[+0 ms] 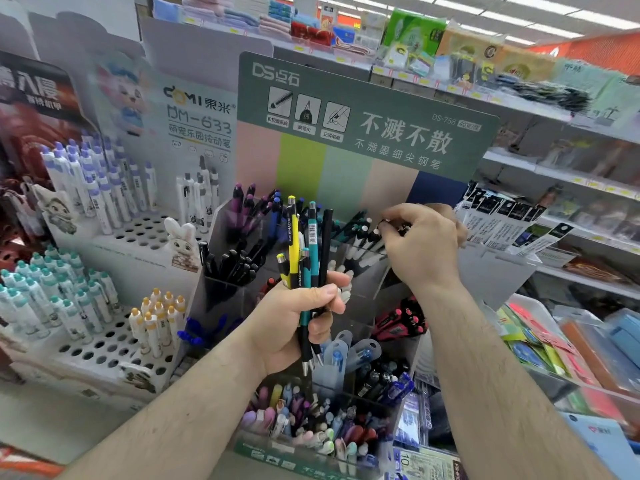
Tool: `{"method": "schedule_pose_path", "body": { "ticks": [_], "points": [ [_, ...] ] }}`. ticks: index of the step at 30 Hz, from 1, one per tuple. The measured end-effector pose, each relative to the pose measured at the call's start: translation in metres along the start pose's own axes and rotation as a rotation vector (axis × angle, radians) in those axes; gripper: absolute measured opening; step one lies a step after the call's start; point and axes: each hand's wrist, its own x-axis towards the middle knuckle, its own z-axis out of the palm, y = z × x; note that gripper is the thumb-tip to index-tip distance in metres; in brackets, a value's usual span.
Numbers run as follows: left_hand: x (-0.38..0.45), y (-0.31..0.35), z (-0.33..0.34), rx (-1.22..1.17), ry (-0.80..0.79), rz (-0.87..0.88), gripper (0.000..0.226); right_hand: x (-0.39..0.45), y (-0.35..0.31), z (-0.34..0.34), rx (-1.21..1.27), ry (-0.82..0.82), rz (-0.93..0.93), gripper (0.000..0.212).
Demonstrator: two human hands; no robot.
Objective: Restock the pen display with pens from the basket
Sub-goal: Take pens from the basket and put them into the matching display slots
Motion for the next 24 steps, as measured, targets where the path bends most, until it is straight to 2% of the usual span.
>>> {"method": "schedule_pose_path", "body": {
  "ticks": [15, 17, 18, 20, 21, 22, 24],
  "points": [
    [-0.012, -0.006, 0.005, 0.007, -0.059, -0.076, 0.023, 0.014, -0.006, -0.011, -0.182, -0.175, -0.025, 0.021],
    [-0.013, -0.006, 0.005, 0.008, -0.053, -0.081, 0.026, 0.011, -0.008, -0.013, -0.246, -0.151, -0.046, 0.025],
    [-0.015, -0.006, 0.006, 0.005, -0.05, -0.083, 0.027, 0.006, -0.009, -0.015, -0.25, -0.077, -0.064, 0.026],
    [-0.016, -0.007, 0.005, 0.001, -0.049, -0.089, 0.028, -0.01, -0.018, -0.018, -0.08, 0.079, -0.046, 0.023],
    [-0.017, -0.008, 0.003, 0.005, -0.047, -0.095, 0.029, -0.019, -0.025, -0.018, 0.094, 0.084, 0.011, 0.017],
    [-0.018, -0.009, 0.002, 0.013, -0.044, -0.1, 0.029, -0.028, -0.034, -0.017, 0.264, 0.031, 0.079, 0.01],
    [-0.019, -0.01, 0.0, 0.031, -0.037, -0.115, 0.027, -0.047, -0.047, -0.012, 0.414, -0.115, 0.165, 0.018]
  ]
}}
